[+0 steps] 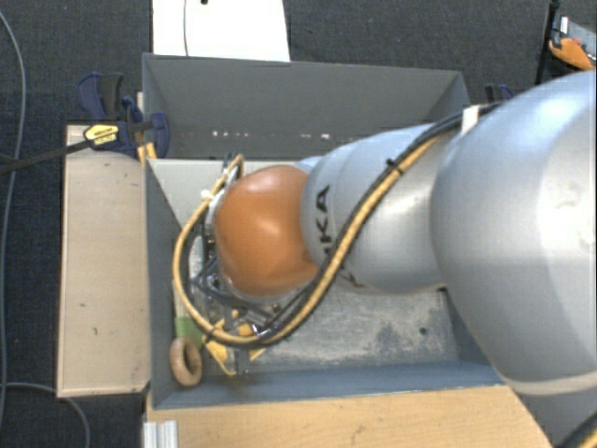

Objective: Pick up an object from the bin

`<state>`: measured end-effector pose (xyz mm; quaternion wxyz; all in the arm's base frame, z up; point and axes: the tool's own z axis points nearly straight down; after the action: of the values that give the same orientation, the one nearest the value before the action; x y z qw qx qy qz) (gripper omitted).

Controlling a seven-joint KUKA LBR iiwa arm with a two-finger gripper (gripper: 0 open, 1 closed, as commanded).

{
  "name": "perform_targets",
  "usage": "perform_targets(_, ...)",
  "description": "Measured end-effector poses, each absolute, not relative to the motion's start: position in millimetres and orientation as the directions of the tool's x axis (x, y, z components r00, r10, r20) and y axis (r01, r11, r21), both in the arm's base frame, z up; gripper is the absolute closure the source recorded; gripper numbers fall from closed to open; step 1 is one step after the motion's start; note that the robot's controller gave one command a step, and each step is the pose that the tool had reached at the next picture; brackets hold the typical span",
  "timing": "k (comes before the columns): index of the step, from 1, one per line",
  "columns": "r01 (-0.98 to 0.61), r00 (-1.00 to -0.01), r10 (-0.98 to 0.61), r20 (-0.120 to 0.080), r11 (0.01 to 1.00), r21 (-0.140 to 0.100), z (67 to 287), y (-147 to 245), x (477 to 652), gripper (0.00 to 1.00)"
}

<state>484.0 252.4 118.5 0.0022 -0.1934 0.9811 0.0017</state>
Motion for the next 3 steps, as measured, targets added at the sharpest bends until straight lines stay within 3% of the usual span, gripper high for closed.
perform_targets(1, -0.315, -0.949, -0.315, -0.005, 0.949, -0.002, 72, 249, 486.0, 0.00)
perform_targets(2, -0.488, -0.873, -0.488, -0.012, 0.873, 0.002, 71, 251, 496.1, 1.00)
perform_targets(3, -0.488, -0.873, -0.488, -0.012, 0.873, 0.002, 71, 251, 496.0, 1.00)
